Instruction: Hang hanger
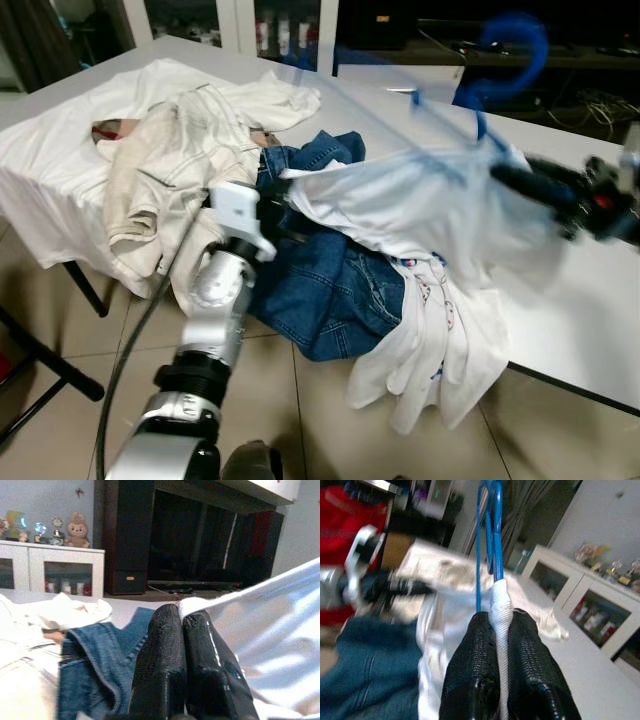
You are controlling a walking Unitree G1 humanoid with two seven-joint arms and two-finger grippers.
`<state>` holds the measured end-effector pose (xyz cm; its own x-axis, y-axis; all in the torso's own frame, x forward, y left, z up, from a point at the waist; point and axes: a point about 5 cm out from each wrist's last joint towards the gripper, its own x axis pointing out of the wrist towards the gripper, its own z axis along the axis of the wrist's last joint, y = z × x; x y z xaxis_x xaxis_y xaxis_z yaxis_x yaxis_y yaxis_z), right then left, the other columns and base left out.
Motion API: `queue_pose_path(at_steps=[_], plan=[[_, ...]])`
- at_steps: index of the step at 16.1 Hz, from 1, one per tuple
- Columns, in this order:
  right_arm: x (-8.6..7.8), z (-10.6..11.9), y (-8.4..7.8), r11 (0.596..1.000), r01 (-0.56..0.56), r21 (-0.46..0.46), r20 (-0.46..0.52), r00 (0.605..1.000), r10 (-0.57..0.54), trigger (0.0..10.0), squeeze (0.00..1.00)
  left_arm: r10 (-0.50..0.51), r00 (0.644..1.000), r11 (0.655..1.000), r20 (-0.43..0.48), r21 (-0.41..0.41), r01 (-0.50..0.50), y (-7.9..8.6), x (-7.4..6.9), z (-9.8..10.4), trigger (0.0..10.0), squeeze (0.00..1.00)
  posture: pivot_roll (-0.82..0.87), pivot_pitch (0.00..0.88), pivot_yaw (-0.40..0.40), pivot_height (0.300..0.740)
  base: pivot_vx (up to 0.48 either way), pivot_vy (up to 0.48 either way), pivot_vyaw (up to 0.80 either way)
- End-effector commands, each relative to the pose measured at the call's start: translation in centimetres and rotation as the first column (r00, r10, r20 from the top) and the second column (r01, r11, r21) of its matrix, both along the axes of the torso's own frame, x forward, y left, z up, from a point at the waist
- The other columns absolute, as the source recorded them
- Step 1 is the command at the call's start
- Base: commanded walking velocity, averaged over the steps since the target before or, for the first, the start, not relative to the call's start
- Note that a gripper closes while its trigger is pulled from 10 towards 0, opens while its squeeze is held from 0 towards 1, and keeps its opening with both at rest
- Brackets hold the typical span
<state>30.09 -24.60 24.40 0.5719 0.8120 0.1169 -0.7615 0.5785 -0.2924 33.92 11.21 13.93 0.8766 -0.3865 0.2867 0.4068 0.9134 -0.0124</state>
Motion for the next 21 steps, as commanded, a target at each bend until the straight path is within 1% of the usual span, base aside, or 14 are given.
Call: queue_pose_path(at_steps=[1, 3, 4, 5, 8, 10, 11, 13, 15, 17, 18, 19, 20, 21], plan=[[0.1, 0.3, 0.3, 1.0, 0.014, 0.025, 0.017, 1.0, -0.014, 10.0, 0.0, -0.011, 0.999, 1.0, 0.031, 0.014, 0.011, -0.5, 0.2, 0.9, 0.0, 0.0, 0.05, 0.0, -0.031, 0.71, 0.0, 0.0, 0.0], [0.9, -0.9, 1.8, 0.993, 0.057, 0.108, 0.006, 0.998, -0.058, 10.0, 0.0, -0.002, 0.999, 1.0, 0.038, 0.007, 0.001, -0.7, 0.3, 1.1, 3.8, 0.0, 0.05, 0.0, -0.031, 0.71, 0.0, 0.0, 0.0], [1.4, -2.0, 3.2, 0.984, 0.081, 0.16, -0.014, 0.997, -0.08, 10.0, 0.0, 0.012, 0.999, 1.0, 0.034, 0.015, -0.012, -0.7, 0.4, 1.0, 10.0, 0.0, 0.06, 0.0, -0.037, 0.71, 0.0, 0.0, 0.0], [1.5, -2.5, 3.9, 0.981, 0.087, 0.174, -0.023, 0.996, -0.084, 10.0, 0.0, 0.012, 0.999, 1.0, 0.033, 0.018, -0.013, -0.7, 0.4, 1.0, 10.0, 0.0, 0.06, 0.0, -0.037, 0.71, 0.0, 0.0, 0.0], [1.7, -3.2, 4.8, 0.975, 0.097, 0.2, -0.043, 0.995, -0.091, 10.0, 0.0, 0.014, 0.999, 0.999, 0.042, 0.031, -0.015, -0.7, 0.3, 1.0, 10.0, 0.0, 0.07, 0.0, -0.044, 0.71, 0.0, 0.0, 0.0], [2.4, -4.5, 6.3, 0.97, 0.114, 0.215, -0.073, 0.992, -0.101, 10.0, 0.0, 0.007, 0.998, 0.999, 0.064, 0.045, -0.01, -0.7, 0.1, 0.9, 10.0, 0.0, 0.07, 0.0, -0.049, 0.71, 0.0, 0.0, 0.0], [2.6, -5.0, 7.2, 0.974, 0.106, 0.2, -0.083, 0.992, -0.09, 10.0, 0.0, -0.017, 0.997, 0.999, 0.076, 0.045, 0.013, -0.9, 0.0, 1.0, 10.0, 1.0, 0.07, 0.0, -0.051, 0.71, 0.0, 0.0, 0.0], [2.6, -5.3, 7.5, 0.986, 0.083, 0.146, -0.078, 0.994, -0.072, 10.0, 0.0, -0.046, 0.991, 0.999, 0.123, 0.025, 0.043, -1.1, -0.3, 1.7, 10.0, 1.0, 0.08, 0.0, -0.058, 0.71, 0.0, 0.0, 0.0], [2.8, -5.5, 7.2, 0.989, 0.101, 0.106, -0.071, 0.993, -0.094, 10.0, 0.0, -0.036, 0.988, 0.999, 0.153, -0.019, 0.039, -0.9, -0.3, 2.3, 10.0, 1.0, 0.08, 0.0, -0.061, 0.71, 0.0, 0.0, 0.0], [3.3, -5.8, 7.0, 0.984, 0.153, 0.087, -0.069, 0.987, -0.147, 10.0, 0.0, -0.082, 0.974, 0.985, 0.211, -0.132, 0.112, -0.1, -0.9, 3.4, 10.0, 1.0, 0.09, 0.0, -0.067, 0.71, 0.0, 0.0, 0.0], [3.3, -6.0, 7.2, 0.984, 0.159, 0.077, -0.066, 0.986, -0.154, 10.0, 0.0, -0.095, 0.972, 0.982, 0.215, -0.143, 0.128, 0.0, -1.1, 3.4, 10.0, 1.0, 0.09, 0.0, -0.067, 0.71, 0.0, 0.0, 0.0], [3.5, -6.3, 7.3, 0.983, 0.177, 0.057, -0.063, 0.983, -0.174, 10.0, 0.0, -0.097, 0.973, 0.983, 0.21, -0.135, 0.127, 0.2, -1.1, 3.3, 10.0, 0.0, 0.09, 0.0, -0.067, 0.71, 0.0, 0.0, 0.0], [4.0, -6.8, 7.0, 0.969, 0.245, 0.014, -0.06, 0.968, -0.244, 10.0, 0.0, -0.086, 0.977, 0.989, 0.194, -0.102, 0.107, 0.5, -1.0, 3.0, 10.0, 0.0, 0.09, 0.0, -0.067, 0.71, 0.0, 0.0, 0.0], [4.7, -7.1, 6.1, 0.939, 0.344, -0.011, -0.061, 0.937, -0.344, 10.0, 0.0, -0.07, 0.981, 0.996, 0.181, -0.05, 0.081, 0.7, -0.9, 2.6, 10.0, 0.0, 0.09, 0.0, -0.067, 0.71, 0.0, 0.0, 0.0]])
